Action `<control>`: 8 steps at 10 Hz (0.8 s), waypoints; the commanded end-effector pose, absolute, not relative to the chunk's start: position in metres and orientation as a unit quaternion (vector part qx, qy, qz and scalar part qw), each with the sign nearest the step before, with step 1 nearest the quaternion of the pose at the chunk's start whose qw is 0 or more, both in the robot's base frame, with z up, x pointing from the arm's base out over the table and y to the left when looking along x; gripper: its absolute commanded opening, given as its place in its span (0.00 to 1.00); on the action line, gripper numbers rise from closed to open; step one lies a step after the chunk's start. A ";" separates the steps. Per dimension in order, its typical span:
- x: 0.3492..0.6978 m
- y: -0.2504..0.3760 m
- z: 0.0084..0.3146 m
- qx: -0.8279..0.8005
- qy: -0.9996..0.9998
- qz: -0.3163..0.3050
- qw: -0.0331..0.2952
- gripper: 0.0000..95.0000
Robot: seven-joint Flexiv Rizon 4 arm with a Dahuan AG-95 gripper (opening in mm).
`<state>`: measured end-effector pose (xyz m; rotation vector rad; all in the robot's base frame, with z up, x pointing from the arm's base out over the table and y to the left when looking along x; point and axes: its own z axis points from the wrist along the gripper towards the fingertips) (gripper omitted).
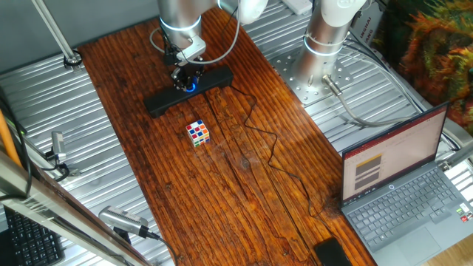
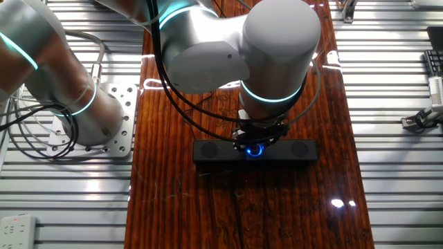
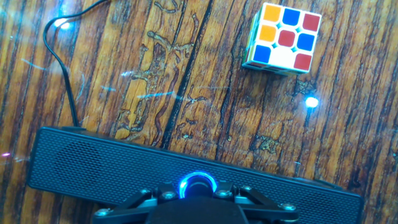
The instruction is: Turn the knob to increase the volume of the speaker
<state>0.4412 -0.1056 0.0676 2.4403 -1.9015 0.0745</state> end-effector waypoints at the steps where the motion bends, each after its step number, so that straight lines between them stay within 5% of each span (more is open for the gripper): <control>1: 0.441 -0.106 0.068 0.788 -0.615 0.025 0.023 0.40; 8: 0.442 -0.106 0.066 0.786 -0.617 0.025 0.021 0.40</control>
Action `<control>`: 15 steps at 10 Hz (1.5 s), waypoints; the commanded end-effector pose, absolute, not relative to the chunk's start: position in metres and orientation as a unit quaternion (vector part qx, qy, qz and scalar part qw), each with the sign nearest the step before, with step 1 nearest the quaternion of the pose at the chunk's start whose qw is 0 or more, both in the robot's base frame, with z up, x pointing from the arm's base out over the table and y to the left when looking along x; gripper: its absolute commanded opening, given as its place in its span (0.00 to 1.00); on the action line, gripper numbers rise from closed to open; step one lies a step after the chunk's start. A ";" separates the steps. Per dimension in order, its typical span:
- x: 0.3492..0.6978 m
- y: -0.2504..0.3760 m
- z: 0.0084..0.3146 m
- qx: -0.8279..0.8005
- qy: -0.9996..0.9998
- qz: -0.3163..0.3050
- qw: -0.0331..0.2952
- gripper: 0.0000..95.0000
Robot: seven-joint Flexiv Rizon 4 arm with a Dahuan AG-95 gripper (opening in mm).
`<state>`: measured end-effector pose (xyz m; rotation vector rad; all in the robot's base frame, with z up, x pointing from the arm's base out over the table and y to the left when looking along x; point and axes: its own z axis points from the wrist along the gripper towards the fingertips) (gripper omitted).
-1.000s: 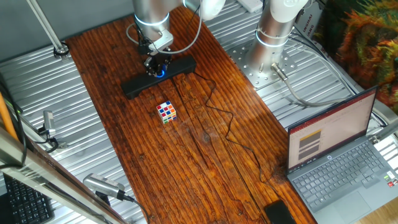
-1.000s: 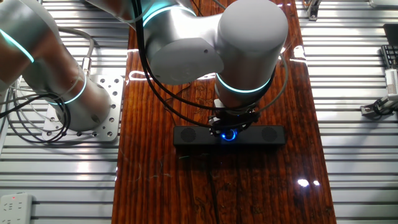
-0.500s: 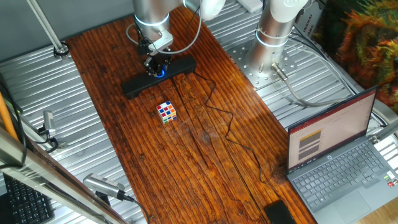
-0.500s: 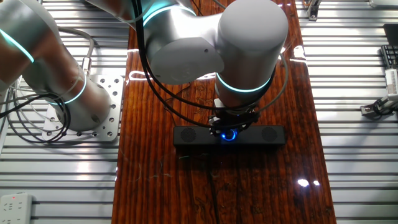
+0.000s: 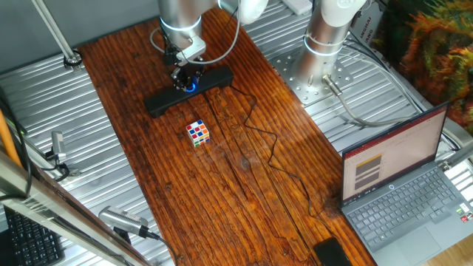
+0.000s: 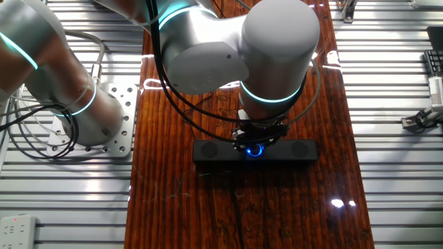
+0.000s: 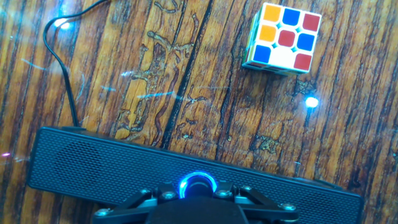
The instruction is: Turn the knob to increase the volume of the speaker
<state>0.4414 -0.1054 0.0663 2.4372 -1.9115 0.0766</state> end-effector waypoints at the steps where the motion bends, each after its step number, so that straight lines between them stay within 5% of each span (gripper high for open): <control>1: 0.442 -0.106 0.066 0.785 -0.619 0.025 0.021 0.40; 2: 0.442 -0.106 0.066 0.784 -0.620 0.025 0.021 0.20; 3: 0.442 -0.106 0.066 0.782 -0.622 0.026 0.021 0.20; 4: 0.442 -0.106 0.066 0.781 -0.624 0.025 0.021 0.00; 15: 0.443 -0.107 0.067 0.759 -0.650 0.027 0.020 0.00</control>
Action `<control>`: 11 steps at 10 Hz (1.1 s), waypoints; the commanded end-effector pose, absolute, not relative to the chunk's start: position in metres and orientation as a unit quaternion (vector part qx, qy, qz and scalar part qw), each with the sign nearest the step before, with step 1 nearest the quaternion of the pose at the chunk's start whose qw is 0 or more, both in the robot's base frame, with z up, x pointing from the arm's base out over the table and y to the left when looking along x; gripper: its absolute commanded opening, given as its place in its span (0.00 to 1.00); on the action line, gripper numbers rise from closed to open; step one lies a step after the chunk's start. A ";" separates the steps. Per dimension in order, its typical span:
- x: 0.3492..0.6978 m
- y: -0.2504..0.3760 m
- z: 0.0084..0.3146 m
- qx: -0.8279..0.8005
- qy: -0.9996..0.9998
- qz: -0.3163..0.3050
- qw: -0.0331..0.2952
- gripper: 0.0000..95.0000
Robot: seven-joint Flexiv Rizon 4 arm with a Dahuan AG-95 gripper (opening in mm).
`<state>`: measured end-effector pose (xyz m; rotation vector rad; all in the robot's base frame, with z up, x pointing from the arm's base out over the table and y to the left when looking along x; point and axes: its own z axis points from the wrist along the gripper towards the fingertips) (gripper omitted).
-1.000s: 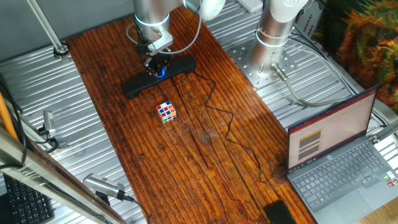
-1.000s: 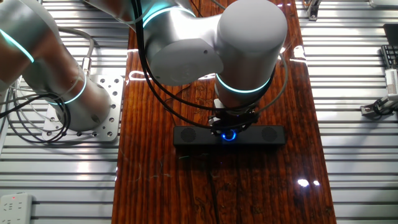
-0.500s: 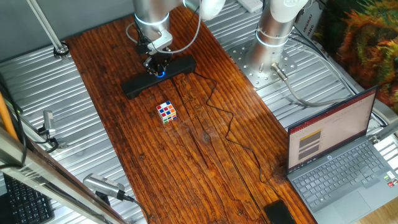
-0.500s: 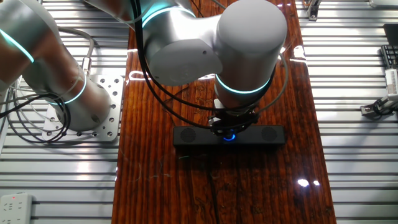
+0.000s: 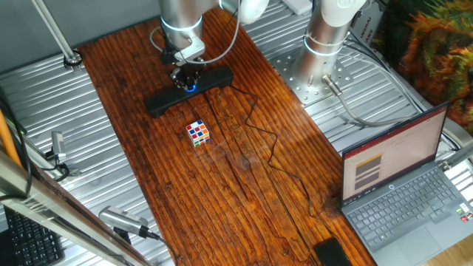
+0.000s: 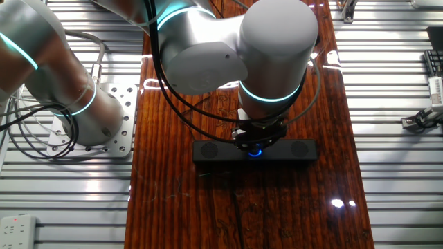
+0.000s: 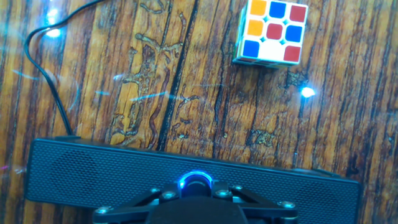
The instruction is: Turn the knob to increase the volume of the speaker
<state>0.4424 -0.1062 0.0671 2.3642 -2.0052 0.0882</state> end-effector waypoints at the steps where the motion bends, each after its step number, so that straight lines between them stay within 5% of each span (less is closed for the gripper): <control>1: 0.443 -0.107 0.067 0.752 -0.658 0.024 0.021 0.00; 11: 0.443 -0.107 0.067 0.712 -0.702 0.030 0.016 0.00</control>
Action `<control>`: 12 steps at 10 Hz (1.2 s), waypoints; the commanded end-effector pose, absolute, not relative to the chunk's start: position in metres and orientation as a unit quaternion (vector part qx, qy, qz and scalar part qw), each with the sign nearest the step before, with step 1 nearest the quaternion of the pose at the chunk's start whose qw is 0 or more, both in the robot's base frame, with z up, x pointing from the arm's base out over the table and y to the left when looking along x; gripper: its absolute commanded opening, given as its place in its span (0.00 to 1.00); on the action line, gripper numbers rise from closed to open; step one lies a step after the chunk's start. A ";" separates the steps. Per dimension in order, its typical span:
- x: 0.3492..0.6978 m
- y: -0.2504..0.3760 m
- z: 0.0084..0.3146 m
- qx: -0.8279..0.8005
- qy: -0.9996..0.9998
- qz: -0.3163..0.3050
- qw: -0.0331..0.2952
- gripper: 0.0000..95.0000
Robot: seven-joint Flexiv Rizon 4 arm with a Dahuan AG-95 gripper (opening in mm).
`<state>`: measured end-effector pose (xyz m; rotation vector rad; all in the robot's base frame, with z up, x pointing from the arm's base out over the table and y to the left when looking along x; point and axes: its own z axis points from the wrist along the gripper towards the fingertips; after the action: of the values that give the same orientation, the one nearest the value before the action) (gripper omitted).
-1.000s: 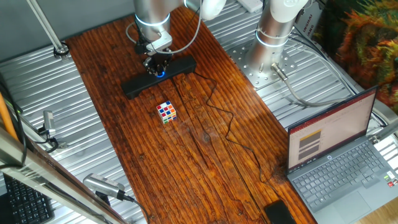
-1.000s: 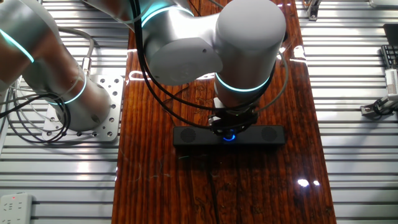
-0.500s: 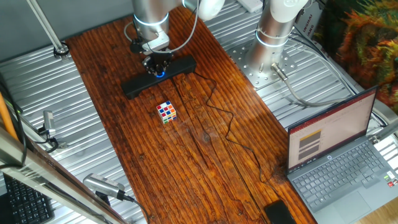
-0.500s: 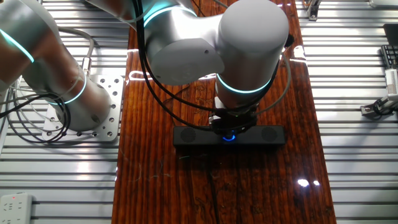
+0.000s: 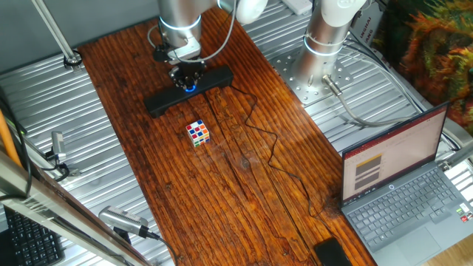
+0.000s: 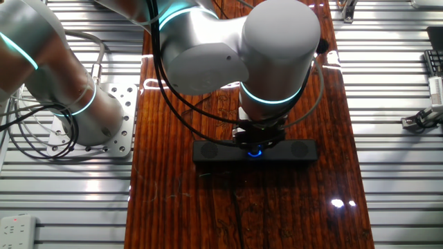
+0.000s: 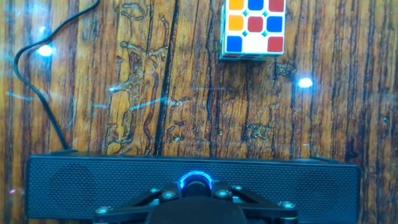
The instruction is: Turn the knob to increase the volume of the speaker
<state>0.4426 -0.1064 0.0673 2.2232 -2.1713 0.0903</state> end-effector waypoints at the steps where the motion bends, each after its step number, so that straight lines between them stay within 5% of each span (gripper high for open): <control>1: 0.443 -0.107 0.067 0.707 -0.706 0.028 0.015 0.00; 12: 0.443 -0.108 0.067 0.659 -0.752 0.024 0.008 0.00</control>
<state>0.4431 -0.1075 0.0677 2.0611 -2.3472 0.0800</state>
